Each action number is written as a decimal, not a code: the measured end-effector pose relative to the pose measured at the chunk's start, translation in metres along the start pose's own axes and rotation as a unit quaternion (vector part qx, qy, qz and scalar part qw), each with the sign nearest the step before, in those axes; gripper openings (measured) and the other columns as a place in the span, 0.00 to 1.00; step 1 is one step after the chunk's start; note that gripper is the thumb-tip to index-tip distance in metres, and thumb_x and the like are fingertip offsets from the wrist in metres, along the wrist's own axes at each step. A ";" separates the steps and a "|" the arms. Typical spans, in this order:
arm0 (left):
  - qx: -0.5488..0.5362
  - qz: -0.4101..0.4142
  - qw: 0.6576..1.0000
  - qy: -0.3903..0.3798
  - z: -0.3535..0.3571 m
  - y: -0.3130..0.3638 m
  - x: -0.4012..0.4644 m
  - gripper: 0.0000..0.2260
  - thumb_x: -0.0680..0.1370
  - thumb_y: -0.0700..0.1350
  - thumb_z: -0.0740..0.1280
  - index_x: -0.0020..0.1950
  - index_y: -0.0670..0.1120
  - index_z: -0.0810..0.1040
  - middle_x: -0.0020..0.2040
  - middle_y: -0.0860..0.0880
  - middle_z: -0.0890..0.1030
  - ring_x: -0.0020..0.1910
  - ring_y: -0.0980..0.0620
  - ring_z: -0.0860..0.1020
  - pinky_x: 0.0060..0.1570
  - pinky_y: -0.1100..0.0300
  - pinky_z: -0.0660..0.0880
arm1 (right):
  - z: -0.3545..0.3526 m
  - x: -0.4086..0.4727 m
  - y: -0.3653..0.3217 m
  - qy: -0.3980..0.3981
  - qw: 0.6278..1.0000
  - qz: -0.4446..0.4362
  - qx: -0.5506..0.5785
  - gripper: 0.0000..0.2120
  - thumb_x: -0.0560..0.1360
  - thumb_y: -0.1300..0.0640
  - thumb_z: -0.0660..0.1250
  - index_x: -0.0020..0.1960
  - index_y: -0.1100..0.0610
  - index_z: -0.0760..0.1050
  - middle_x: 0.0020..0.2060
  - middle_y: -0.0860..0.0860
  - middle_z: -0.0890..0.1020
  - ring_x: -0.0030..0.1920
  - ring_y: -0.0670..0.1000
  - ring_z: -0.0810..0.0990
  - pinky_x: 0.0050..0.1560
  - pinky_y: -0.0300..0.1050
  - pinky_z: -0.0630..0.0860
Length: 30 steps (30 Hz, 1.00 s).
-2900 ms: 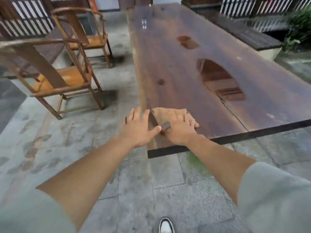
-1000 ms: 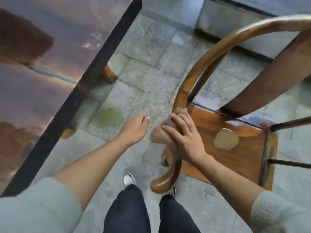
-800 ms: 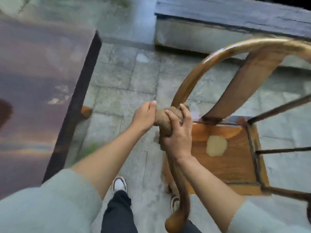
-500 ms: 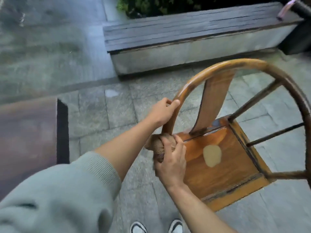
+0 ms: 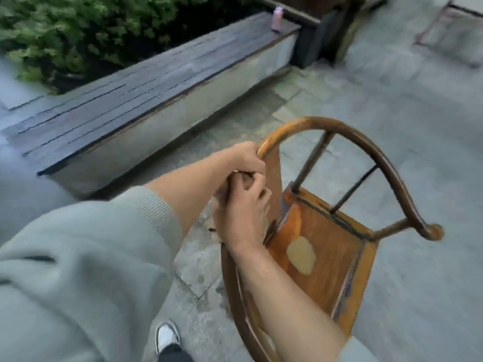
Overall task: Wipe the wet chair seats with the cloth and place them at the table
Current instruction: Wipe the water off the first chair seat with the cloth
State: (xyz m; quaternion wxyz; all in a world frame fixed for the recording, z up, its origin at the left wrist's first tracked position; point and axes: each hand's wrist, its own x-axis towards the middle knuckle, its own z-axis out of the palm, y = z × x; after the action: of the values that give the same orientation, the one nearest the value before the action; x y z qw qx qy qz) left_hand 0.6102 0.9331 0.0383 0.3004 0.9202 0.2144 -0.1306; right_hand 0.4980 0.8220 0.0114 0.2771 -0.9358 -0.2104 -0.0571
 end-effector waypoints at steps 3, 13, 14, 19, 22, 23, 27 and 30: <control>-0.037 0.075 0.996 -0.015 -0.032 0.019 0.043 0.13 0.69 0.52 0.74 0.45 0.43 0.80 0.41 0.45 0.82 0.44 0.43 0.80 0.33 0.60 0.72 | 0.000 0.047 -0.019 0.021 0.997 0.072 -0.031 0.23 0.74 0.50 0.69 0.66 0.44 0.67 0.66 0.57 0.65 0.58 0.65 0.71 0.56 0.61 0.75; 0.150 0.258 0.948 -0.109 -0.055 0.083 0.185 0.35 0.66 0.59 0.75 0.67 0.45 0.71 0.60 0.44 0.78 0.55 0.43 0.77 0.55 0.49 0.77 | 0.018 0.179 0.011 -0.001 0.975 0.213 -0.069 0.22 0.72 0.51 0.71 0.63 0.47 0.67 0.67 0.54 0.62 0.61 0.64 0.67 0.60 0.63 0.72; 0.161 0.266 0.941 -0.134 -0.051 0.093 0.200 0.36 0.65 0.60 0.75 0.68 0.46 0.71 0.60 0.45 0.78 0.54 0.45 0.76 0.54 0.49 0.77 | 0.021 0.195 0.020 0.004 0.972 0.227 -0.062 0.22 0.72 0.52 0.71 0.62 0.46 0.67 0.67 0.53 0.62 0.60 0.64 0.67 0.59 0.64 0.72; 0.139 0.296 0.932 -0.155 -0.037 0.144 0.284 0.35 0.68 0.63 0.75 0.68 0.44 0.72 0.64 0.44 0.77 0.61 0.44 0.75 0.51 0.56 0.71 | 0.016 0.281 0.070 0.041 0.938 0.343 0.013 0.17 0.72 0.54 0.69 0.57 0.46 0.66 0.61 0.52 0.63 0.53 0.59 0.65 0.57 0.58 0.72; 0.177 0.321 0.901 -0.232 -0.028 0.180 0.326 0.33 0.70 0.62 0.75 0.67 0.44 0.74 0.64 0.45 0.77 0.59 0.47 0.75 0.50 0.59 0.70 | 0.016 0.318 0.097 0.037 0.919 0.393 0.011 0.17 0.73 0.53 0.69 0.57 0.47 0.66 0.64 0.53 0.62 0.55 0.61 0.64 0.58 0.60 0.72; 0.201 0.338 0.880 -0.267 -0.023 0.189 0.334 0.30 0.71 0.61 0.74 0.65 0.43 0.77 0.62 0.45 0.78 0.55 0.48 0.75 0.47 0.60 0.70 | 0.015 0.326 0.103 0.032 0.910 0.413 0.012 0.17 0.73 0.52 0.70 0.58 0.47 0.66 0.66 0.54 0.61 0.57 0.62 0.65 0.60 0.61 0.72; 0.252 0.384 0.815 -0.353 0.013 0.244 0.359 0.24 0.73 0.58 0.74 0.59 0.40 0.82 0.56 0.43 0.82 0.51 0.46 0.79 0.49 0.55 0.76 | 0.010 0.357 0.138 0.053 0.865 0.498 0.027 0.19 0.74 0.52 0.69 0.62 0.49 0.67 0.69 0.55 0.60 0.61 0.65 0.66 0.58 0.58 0.71; 0.300 0.431 0.765 -0.372 0.056 0.291 0.382 0.26 0.73 0.61 0.72 0.53 0.37 0.83 0.51 0.40 0.84 0.45 0.44 0.79 0.48 0.51 0.77 | 0.009 0.384 0.180 0.073 0.821 0.565 0.034 0.20 0.74 0.51 0.70 0.62 0.48 0.66 0.70 0.55 0.58 0.60 0.65 0.65 0.53 0.56 0.69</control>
State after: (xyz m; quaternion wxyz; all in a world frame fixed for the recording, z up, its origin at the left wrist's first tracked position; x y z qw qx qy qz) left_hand 1.0753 0.8082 -0.0021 0.0903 0.8380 -0.3838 -0.3772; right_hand 0.9216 0.8297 0.0007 0.3069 -0.8737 0.3744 0.0487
